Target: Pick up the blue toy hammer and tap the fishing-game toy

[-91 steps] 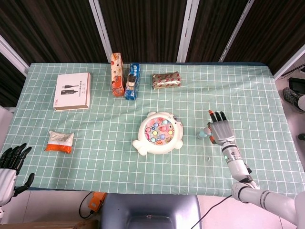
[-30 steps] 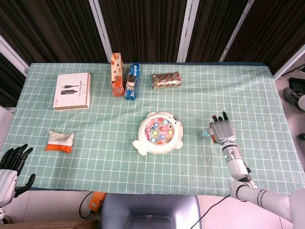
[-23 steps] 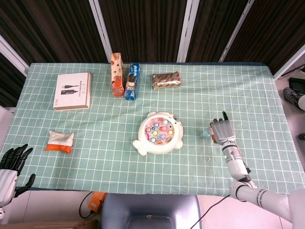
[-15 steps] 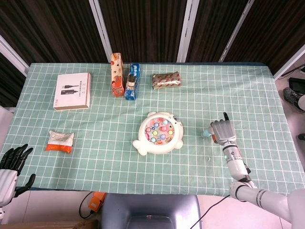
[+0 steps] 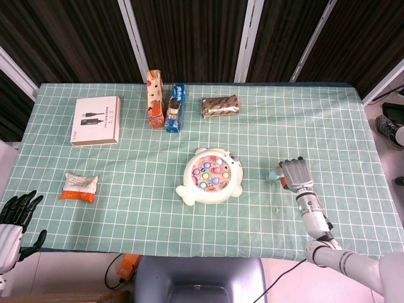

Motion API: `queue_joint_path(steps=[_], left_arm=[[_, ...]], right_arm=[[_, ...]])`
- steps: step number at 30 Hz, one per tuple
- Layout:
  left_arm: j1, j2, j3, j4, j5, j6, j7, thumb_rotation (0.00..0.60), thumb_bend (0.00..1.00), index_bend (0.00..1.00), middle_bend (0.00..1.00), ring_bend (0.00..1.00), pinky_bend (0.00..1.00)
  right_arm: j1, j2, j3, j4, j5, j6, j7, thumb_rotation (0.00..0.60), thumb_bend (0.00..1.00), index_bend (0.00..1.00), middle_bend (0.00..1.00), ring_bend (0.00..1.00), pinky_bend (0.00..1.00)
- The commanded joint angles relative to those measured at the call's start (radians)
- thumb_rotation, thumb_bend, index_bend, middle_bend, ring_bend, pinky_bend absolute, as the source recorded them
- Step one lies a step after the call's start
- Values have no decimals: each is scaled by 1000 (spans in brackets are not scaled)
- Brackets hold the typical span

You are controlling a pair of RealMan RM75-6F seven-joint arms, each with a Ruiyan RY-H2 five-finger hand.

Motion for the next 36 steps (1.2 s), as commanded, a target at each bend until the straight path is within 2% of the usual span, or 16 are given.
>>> queue_joint_path(steps=[1,22,32,36], left_arm=[[1,0,0,0,1,2,-2,600,406,0,0,0,26],[7,3,3,5,11,18,-14,600,411,0,0,0,26],[8,3,3,6,11,19,-15,600,412,0,0,0,26],[9,3,3,6,10,20,-15,600,412,0,0,0,26]], right_arm=[[-6,-5,3,9,-9,-1,17,600,554,891,594,532,528],[-47,-67,14,119,-118,29,178,600,570,941,635,599,617],[-52,-73,24,136,-139,36,199,600,575,941,635,599,617],[-52,-53,37,106,-159,56,210,600,575,941,635,599,617]])
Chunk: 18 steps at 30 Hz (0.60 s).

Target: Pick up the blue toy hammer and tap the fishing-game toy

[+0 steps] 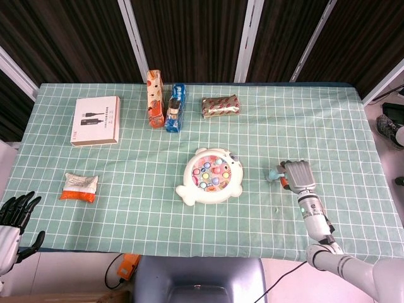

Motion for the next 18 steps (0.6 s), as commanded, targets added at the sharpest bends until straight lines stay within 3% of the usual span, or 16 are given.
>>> queue_joint_path(steps=[1,11,18], left_arm=[[0,0,-1,0,-2,-1,1,600,411,0,0,0,25],[-1,0,-1,-2,-2,-3,4,600,412,0,0,0,26],[-5,0,-4,-5,-5,-9,3,600,412,0,0,0,26]], right_arm=[[0,21,12,-34,-15,19,5,600,575,941,635,599,618],[6,143,59,-246,-23,76,-60,600,574,941,637,602,618],[54,216,71,-489,-34,129,-289,600,574,943,641,606,618]])
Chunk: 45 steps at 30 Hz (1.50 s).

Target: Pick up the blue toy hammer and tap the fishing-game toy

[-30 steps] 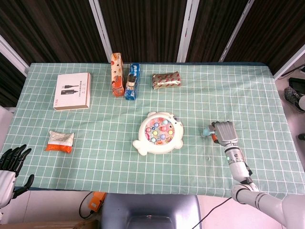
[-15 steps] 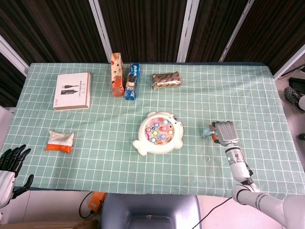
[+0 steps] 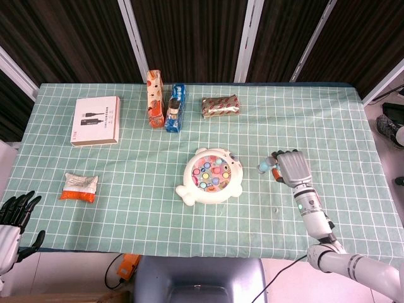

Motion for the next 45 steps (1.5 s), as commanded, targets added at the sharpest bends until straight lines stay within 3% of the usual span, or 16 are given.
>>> queue_joint_path(steps=[1,9,18,30,45], left_arm=[[-1,0,-1,0,0,-1,-2,600,412,0,0,0,26],[-6,0,-2,4,2,-4,-14,600,412,0,0,0,25],[-5,5,-3,9,-4,-3,-31,600,412,0,0,0,26],[-7,4,1,8,4,-6,-25,600,411,0,0,0,26],[-13,5,2,9,1,-16,-26,600,412,0,0,0,26]], right_arm=[[45,48,12,-162,-3,41,-183,600,574,943,641,606,618],[153,-3,20,-323,97,85,-549,600,575,948,644,611,624],[260,-91,6,-305,220,158,-842,600,575,948,644,611,624],[363,-217,18,-160,345,202,-999,600,574,948,644,612,624],[418,-290,9,-55,408,195,-1022,600,573,948,644,612,624]])
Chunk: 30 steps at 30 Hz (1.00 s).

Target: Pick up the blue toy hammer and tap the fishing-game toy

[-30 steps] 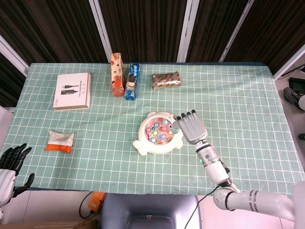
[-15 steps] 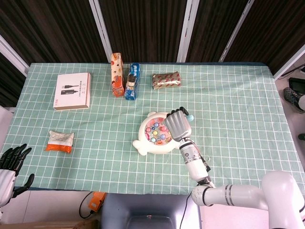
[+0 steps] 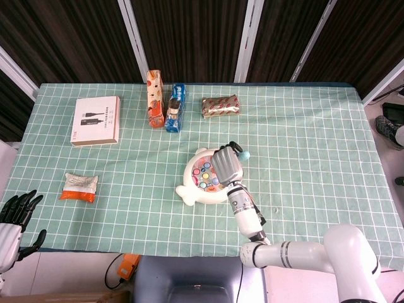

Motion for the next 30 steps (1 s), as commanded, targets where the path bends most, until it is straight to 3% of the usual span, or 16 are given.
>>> queue_joint_path(steps=[1,21,30], left_arm=[[0,0,0,0,0,0,-1,600,413,0,0,0,26],[2,4,2,7,3,8,-17,600,412,0,0,0,26],[4,5,2,6,1,10,-19,600,412,0,0,0,26]], right_arm=[[5,-7,-3,10,8,-2,0,600,572,948,644,612,624],[34,-33,-20,38,56,10,-27,600,572,948,644,612,624],[31,-26,9,71,-15,40,75,600,572,948,644,612,624]])
